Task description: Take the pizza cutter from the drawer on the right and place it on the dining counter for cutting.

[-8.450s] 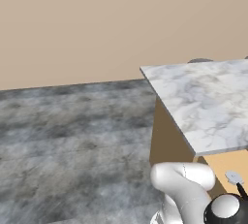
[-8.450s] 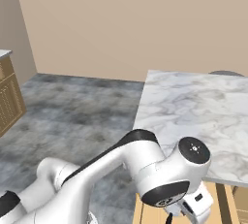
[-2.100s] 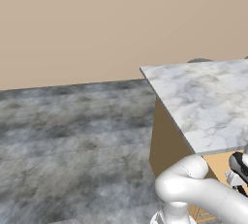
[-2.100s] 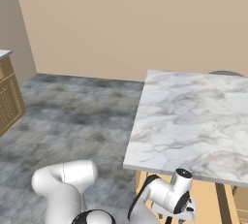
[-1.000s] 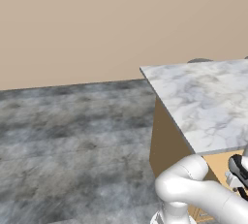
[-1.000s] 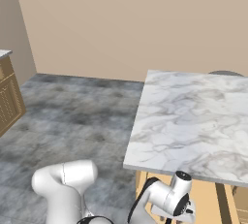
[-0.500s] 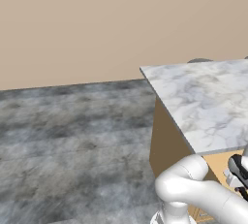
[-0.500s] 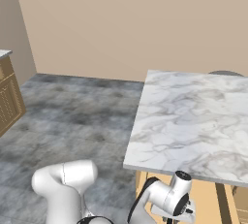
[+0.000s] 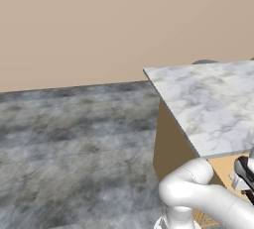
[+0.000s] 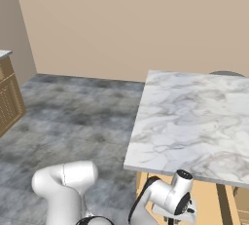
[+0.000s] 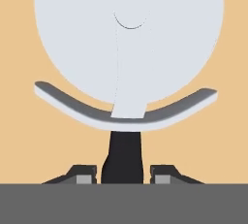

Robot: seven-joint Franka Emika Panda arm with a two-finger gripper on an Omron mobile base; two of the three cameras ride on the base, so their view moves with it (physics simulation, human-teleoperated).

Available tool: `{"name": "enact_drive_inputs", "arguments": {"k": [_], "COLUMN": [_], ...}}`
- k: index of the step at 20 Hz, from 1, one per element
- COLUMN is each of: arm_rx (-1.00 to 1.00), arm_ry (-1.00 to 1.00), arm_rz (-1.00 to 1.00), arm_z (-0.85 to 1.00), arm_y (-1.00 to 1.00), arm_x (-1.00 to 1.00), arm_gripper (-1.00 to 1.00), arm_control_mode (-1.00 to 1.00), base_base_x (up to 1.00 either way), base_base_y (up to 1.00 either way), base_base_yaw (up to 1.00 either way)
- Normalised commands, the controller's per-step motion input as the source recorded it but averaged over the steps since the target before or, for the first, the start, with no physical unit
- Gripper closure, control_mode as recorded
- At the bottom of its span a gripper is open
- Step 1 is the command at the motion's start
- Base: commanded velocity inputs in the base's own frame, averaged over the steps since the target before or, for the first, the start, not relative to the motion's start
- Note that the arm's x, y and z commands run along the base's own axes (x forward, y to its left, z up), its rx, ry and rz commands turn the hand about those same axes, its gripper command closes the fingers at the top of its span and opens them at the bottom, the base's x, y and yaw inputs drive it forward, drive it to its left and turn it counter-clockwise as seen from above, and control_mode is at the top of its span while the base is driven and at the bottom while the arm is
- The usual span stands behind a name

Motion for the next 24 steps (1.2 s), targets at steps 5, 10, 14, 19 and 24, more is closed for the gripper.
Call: {"name": "enact_drive_inputs", "arguments": {"k": [5,10,14,19,24], "arm_rx": [0.0,0.0,0.0,0.0,0.0], "arm_ry": [0.0,0.0,0.0,0.0,0.0], "arm_rz": [0.0,0.0,0.0,0.0,0.0], "arm_z": [0.65,0.78,0.78,0.73,0.77], "arm_y": [-0.07,0.0,0.0,0.0,0.0], "arm_x": [-0.26,-0.26,-0.38,-0.46,-0.35], "arm_gripper": [1.0,1.0,1.0,1.0,1.0], "arm_control_mode": [-1.0,-1.0,-1.0,-1.0,-1.0], "base_base_x": [0.0,0.0,0.0,0.0,0.0], "base_base_y": [0.0,0.0,0.0,0.0,0.0], "base_base_yaw": [0.0,0.0,0.0,0.0,0.0]}}
